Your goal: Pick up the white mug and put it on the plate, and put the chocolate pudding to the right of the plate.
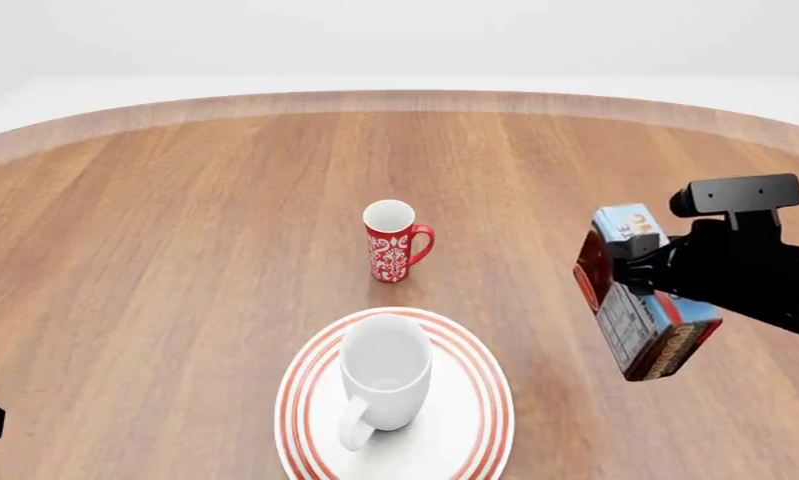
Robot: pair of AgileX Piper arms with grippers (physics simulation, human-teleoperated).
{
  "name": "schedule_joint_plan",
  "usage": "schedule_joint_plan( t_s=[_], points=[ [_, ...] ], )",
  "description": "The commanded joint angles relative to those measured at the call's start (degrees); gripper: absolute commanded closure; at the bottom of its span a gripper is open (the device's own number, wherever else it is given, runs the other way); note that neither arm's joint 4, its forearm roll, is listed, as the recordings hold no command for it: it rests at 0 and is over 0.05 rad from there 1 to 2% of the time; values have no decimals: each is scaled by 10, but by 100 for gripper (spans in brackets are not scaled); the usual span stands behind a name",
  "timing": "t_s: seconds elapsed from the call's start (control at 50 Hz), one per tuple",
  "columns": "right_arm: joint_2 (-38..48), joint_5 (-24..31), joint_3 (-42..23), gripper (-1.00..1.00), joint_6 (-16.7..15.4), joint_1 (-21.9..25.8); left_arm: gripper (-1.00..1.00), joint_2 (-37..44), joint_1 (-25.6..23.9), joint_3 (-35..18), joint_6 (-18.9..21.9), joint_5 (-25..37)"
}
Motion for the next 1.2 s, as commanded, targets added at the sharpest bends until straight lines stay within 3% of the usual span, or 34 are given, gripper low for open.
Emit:
schedule_joint_plan(
  t_s=[0.02,0.62,1.06,1.2],
  points=[
    [-19,2,18,100,-4,-12,-100,0,0,0,1,1],
    [-54,-8,102,100,-28,-45,-100,0,0,0,2,1],
    [-45,-39,147,100,-40,-66,-100,0,0,0,3,1],
    [-24,-72,173,100,-47,-73,-100,0,-2,0,9,2]
  ],
)
